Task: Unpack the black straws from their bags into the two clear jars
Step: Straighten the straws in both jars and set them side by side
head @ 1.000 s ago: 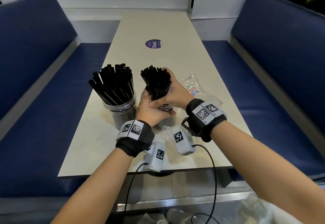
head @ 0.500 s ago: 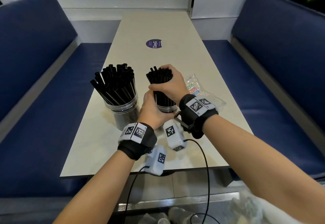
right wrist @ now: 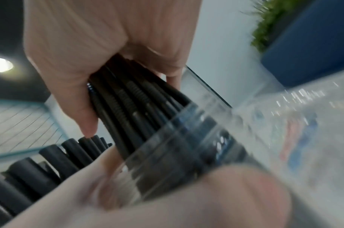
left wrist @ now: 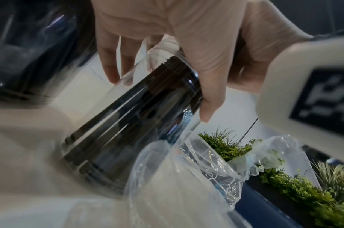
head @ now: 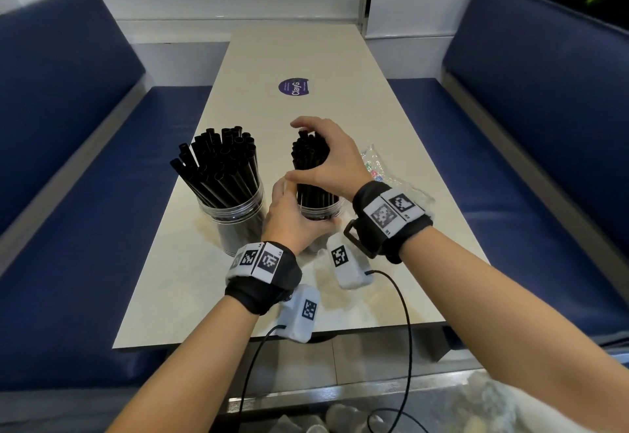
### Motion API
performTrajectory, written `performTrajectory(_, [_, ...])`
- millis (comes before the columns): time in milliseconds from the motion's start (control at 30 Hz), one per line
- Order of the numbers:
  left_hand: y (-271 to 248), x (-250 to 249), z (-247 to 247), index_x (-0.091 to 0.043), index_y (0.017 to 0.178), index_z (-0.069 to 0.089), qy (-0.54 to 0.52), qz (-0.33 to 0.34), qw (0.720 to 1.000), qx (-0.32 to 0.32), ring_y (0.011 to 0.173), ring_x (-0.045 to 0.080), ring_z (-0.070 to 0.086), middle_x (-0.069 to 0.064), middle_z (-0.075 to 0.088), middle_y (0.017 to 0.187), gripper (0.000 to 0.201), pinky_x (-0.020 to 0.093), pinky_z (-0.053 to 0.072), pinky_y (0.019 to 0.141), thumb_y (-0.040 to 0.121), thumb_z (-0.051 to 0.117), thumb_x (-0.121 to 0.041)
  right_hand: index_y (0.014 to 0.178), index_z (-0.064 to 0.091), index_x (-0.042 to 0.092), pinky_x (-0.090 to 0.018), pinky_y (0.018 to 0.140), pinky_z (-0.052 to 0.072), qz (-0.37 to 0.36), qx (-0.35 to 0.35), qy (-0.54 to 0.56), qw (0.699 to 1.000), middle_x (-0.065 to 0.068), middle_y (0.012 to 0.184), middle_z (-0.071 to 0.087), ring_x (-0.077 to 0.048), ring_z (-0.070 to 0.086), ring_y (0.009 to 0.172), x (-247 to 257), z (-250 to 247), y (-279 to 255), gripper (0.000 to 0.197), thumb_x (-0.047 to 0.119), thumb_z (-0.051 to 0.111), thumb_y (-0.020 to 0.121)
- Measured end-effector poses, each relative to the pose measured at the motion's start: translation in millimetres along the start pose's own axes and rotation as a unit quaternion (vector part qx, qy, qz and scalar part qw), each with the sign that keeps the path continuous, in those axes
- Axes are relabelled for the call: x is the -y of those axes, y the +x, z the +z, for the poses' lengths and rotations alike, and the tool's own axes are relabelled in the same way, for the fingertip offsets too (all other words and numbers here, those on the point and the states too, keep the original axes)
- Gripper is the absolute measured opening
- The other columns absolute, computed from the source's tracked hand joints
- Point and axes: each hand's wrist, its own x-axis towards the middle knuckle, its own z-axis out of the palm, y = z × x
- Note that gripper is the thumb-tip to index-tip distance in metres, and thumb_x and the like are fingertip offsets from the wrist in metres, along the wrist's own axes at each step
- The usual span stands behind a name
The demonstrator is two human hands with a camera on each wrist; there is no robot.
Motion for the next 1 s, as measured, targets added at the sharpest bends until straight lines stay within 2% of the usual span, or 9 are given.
performTrajectory(100, [0, 0, -1, -0.016, 0.138, 0.035, 0.005, 0.004, 1.000, 0.001, 0.127, 0.021, 0.046, 0.004, 0.034, 0.143, 0.091, 0.040, 0.042, 0.105, 0.062, 0.081, -0.034, 0.118, 0.056, 0.026, -0.028, 0.089, 0.043, -0.019, 0.062, -0.107, 0.992, -0.002, 0.109, 0.057, -0.015, 0.053, 0.102, 8, -6, 7, 0.059, 0.022, 0.076, 0.063])
performTrajectory(200, [0, -1, -1, -0.019, 0.135, 0.036, 0.006, 0.012, 1.000, -0.001, 0.124, 0.022, 0.049, 0.004, 0.037, 0.140, 0.088, 0.043, 0.044, 0.102, 0.062, 0.081, -0.036, 0.106, 0.062, 0.027, -0.036, 0.082, 0.048, -0.002, 0.096, -0.202, 0.975, -0.002, 0.106, 0.056, -0.019, 0.055, 0.098, 13, -6, 11, 0.035, 0.029, 0.068, 0.072])
performTrajectory(300, [1, -1, -1, -0.019, 0.133, 0.036, 0.005, 0.007, 1.000, 0.000, 0.122, 0.023, 0.050, 0.004, 0.039, 0.137, 0.086, 0.044, 0.046, 0.100, 0.061, 0.081, -0.034, 0.091, 0.064, 0.018, -0.037, 0.075, 0.049, -0.006, 0.068, -0.208, 0.976, -0.004, 0.099, 0.056, -0.021, 0.055, 0.088, 15, 1, 8, 0.017, 0.025, 0.063, 0.075])
performTrajectory(400, [0, -1, -1, -0.017, 0.133, 0.037, -0.001, 0.003, 1.000, -0.004, 0.122, 0.024, 0.050, 0.004, 0.039, 0.139, 0.087, 0.044, 0.046, 0.099, 0.061, 0.082, -0.033, 0.081, 0.064, 0.012, -0.038, 0.072, 0.049, -0.010, 0.022, -0.166, 0.986, -0.006, 0.093, 0.060, -0.026, 0.056, 0.083, 14, 10, 4, 0.010, 0.018, 0.063, 0.074])
performTrajectory(567, [-1, 2, 0, -0.025, 0.136, 0.032, -0.022, 0.000, 1.000, -0.011, 0.122, 0.021, 0.052, 0.000, 0.041, 0.140, 0.094, 0.043, 0.047, 0.098, 0.058, 0.083, -0.037, 0.078, 0.066, 0.006, -0.034, 0.070, 0.046, -0.007, -0.049, -0.126, 0.991, -0.008, 0.087, 0.061, -0.028, 0.056, 0.080, 14, 15, 1, 0.009, 0.011, 0.063, 0.071])
performTrajectory(700, [-1, 5, -1, -0.036, 0.146, 0.007, -0.042, -0.014, 0.999, -0.006, 0.136, 0.021, 0.038, 0.003, 0.029, 0.152, 0.118, 0.042, 0.038, 0.109, 0.056, 0.084, -0.038, 0.073, 0.065, 0.004, -0.029, 0.070, 0.042, 0.018, -0.119, -0.066, 0.991, -0.001, 0.078, 0.053, -0.019, 0.051, 0.075, 15, 11, 3, 0.005, 0.007, 0.064, 0.069])
performTrajectory(800, [0, 8, 0, -0.034, 0.147, -0.001, -0.028, -0.028, 0.999, -0.005, 0.138, 0.025, 0.035, 0.005, 0.020, 0.156, 0.123, 0.045, 0.037, 0.109, 0.059, 0.084, -0.040, 0.074, 0.065, 0.004, -0.019, 0.063, 0.036, 0.042, -0.162, -0.049, 0.985, -0.008, 0.080, 0.059, -0.016, 0.050, 0.074, 10, 6, 3, 0.006, 0.009, 0.064, 0.071])
performTrajectory(867, [0, 10, 1, -0.033, 0.147, 0.000, -0.014, -0.022, 1.000, -0.009, 0.136, 0.026, 0.037, 0.003, 0.020, 0.156, 0.122, 0.044, 0.039, 0.108, 0.058, 0.083, -0.042, 0.079, 0.067, 0.005, -0.021, 0.065, 0.035, 0.071, -0.149, -0.062, 0.984, -0.008, 0.086, 0.058, -0.017, 0.051, 0.080, 6, 2, 4, 0.010, 0.014, 0.062, 0.075])
performTrajectory(1000, [1, 10, 1, -0.030, 0.148, 0.005, -0.004, -0.016, 1.000, -0.012, 0.133, 0.025, 0.041, 0.002, 0.022, 0.155, 0.119, 0.042, 0.042, 0.105, 0.059, 0.083, -0.041, 0.092, 0.069, 0.006, -0.026, 0.076, 0.033, 0.088, -0.079, -0.177, 0.977, -0.008, 0.099, 0.060, -0.026, 0.045, 0.103, 3, -5, 7, 0.024, 0.023, 0.053, 0.085])
